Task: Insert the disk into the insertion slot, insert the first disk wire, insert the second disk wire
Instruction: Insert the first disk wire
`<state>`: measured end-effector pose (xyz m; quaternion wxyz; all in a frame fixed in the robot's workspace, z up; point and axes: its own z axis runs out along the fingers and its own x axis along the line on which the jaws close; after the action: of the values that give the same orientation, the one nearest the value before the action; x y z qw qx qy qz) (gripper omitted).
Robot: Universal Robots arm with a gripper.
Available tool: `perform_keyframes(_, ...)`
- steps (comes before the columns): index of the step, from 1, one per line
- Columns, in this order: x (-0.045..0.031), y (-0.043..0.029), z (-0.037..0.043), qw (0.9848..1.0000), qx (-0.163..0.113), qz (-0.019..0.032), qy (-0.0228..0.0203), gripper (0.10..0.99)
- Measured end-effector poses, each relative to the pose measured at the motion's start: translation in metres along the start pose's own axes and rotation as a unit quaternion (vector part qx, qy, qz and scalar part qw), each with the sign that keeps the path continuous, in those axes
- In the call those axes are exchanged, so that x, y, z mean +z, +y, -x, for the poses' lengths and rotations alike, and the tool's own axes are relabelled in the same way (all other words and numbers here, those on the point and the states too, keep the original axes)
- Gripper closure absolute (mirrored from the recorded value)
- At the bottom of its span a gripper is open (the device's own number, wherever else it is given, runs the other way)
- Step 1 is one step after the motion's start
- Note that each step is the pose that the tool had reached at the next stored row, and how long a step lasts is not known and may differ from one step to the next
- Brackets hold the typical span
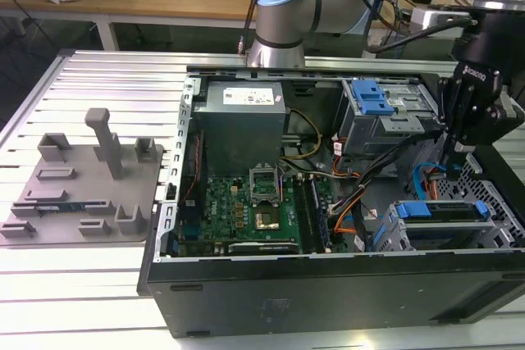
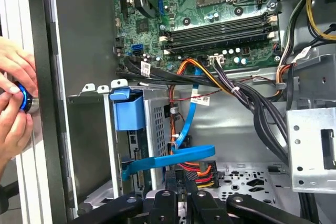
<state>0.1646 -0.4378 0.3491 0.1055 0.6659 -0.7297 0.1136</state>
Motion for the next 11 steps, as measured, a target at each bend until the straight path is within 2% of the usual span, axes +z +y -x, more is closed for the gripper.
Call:
perform_keyframes(1,-0.0006,-0.0004,-0.0036,1.0,0.0,0.0008,-0.0045,0.922)
perform_keyframes(4,-0.0009,-0.0018,-0.0107,0.9999,0.0,0.002,-0.0118,0.922)
perform_keyframes(5,-0.0002,-0.0027,-0.013,0.9999,0.0,0.0027,-0.0159,0.922)
perform_keyframes(6,0.0012,-0.0044,-0.0173,0.9996,-0.001,0.0049,-0.0274,0.922)
perform_keyframes(7,0.0024,-0.0057,-0.0208,0.9994,-0.001,0.0065,-0.0339,0.922)
perform_keyframes(8,0.0036,-0.0068,-0.0245,0.9993,-0.002,0.009,-0.0371,0.922)
perform_keyframes(9,0.0043,-0.0075,-0.0267,0.9992,-0.002,0.0115,-0.0382,0.922)
perform_keyframes(11,0.0066,-0.0101,-0.0337,0.9989,-0.005,0.0202,-0.0411,0.922)
